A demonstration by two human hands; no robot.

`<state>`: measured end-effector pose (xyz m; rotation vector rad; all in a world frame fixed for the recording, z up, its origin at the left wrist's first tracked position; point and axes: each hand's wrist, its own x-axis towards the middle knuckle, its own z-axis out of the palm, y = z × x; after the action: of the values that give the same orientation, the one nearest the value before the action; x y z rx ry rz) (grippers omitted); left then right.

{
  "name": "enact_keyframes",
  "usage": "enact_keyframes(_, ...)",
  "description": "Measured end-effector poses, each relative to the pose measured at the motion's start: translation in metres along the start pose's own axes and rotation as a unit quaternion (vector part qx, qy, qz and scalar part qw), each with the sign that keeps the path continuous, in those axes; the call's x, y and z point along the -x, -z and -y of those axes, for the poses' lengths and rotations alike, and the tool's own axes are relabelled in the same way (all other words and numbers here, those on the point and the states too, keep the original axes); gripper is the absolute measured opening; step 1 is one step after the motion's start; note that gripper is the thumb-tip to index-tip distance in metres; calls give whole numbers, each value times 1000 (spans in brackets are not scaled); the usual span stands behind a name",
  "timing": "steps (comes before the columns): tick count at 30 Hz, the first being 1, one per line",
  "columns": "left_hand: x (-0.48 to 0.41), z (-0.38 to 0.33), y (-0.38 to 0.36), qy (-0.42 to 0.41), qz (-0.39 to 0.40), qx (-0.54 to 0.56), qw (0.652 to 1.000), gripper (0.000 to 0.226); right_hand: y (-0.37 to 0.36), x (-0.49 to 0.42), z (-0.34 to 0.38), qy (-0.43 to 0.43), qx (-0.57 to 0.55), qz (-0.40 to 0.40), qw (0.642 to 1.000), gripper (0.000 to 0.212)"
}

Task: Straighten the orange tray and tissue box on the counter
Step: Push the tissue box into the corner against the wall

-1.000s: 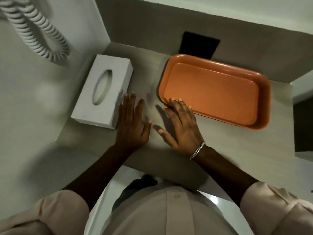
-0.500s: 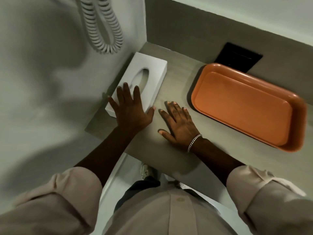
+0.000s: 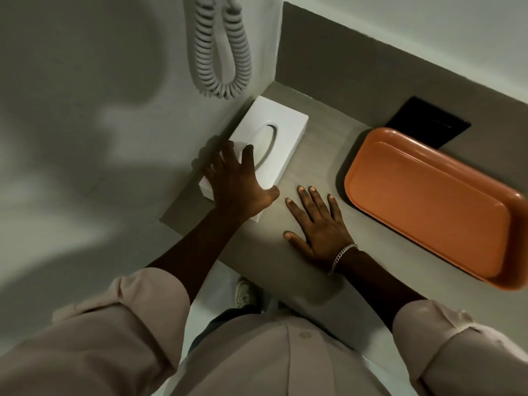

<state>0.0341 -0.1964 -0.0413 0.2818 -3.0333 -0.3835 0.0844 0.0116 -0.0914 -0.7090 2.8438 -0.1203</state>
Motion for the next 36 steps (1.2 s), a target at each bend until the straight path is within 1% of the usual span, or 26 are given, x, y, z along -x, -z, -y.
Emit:
enact_keyframes(8,-29,2,5,-21,-14,-8,1000,93,-1,2,-1,4,-9,-4,1000,77)
enact_keyframes(12,-40,1,8,-23,-7,-17,1000,94,-2,0,-2,6,-11,-4,1000,77)
enact_keyframes(16,-40,2,10,-26,8,-2,1000,96,0,0,-2,8,-9,5,1000,77)
enact_keyframes(18,-34,7,11,-53,-7,14,998,97,5,-2,-2,9,-23,17,1000,78)
enact_keyframes(20,-22,18,14,-109,-36,45,992,96,15,-10,-3,14,-43,14,999,78)
enact_keyframes(22,-6,33,15,-177,-59,63,980,91,31,-27,-3,24,-35,-28,999,77)
enact_keyframes(24,8,48,13,-226,-67,45,971,86,49,-50,0,30,-26,-73,997,78)
enact_keyframes(25,13,55,12,-242,-65,30,968,85,57,-62,2,37,-23,-83,996,78)
enact_keyframes(28,23,72,7,-275,-39,-27,960,82,68,-88,7,84,14,-70,994,80)
enact_keyframes(30,25,78,2,-289,-19,-46,956,82,66,-95,9,103,50,-51,992,85)
enact_keyframes(32,24,81,-5,-293,-13,-48,955,85,62,-96,9,105,67,-45,991,93)
enact_keyframes(36,19,82,-16,-292,-24,-50,955,92,61,-99,4,108,69,-49,990,99)
